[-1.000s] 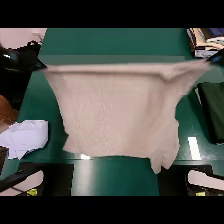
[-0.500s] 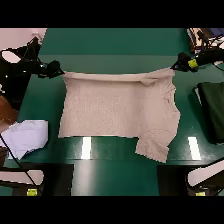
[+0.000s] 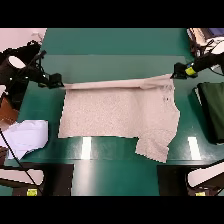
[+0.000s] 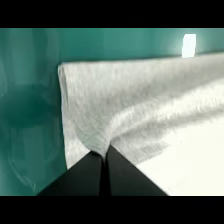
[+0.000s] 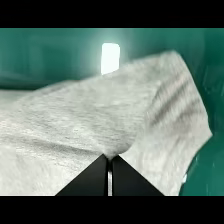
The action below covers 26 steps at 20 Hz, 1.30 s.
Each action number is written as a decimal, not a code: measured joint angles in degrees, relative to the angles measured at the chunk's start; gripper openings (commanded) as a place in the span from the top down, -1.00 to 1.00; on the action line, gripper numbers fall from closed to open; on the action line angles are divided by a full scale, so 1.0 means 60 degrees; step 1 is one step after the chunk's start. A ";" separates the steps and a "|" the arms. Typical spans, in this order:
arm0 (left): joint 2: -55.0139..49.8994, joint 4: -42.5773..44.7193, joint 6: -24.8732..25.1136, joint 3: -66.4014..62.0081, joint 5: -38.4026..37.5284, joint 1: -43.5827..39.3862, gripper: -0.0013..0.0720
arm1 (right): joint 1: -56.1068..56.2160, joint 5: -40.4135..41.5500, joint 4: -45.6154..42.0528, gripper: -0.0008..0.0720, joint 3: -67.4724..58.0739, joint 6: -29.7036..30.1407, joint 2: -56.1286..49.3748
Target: Fold the shirts.
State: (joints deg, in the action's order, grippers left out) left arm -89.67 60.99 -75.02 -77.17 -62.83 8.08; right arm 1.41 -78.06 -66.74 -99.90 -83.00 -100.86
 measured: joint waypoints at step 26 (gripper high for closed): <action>0.3967 0.1392 -0.0922 0.6145 -0.2087 0.0113 -0.37 | -0.1049 -0.0448 0.0168 -0.11 0.6200 0.0499 0.5122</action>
State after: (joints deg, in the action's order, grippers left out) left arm -65.87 69.34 -80.55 -40.29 -75.35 8.75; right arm -4.89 -80.75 -65.73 -62.70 -80.01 -70.13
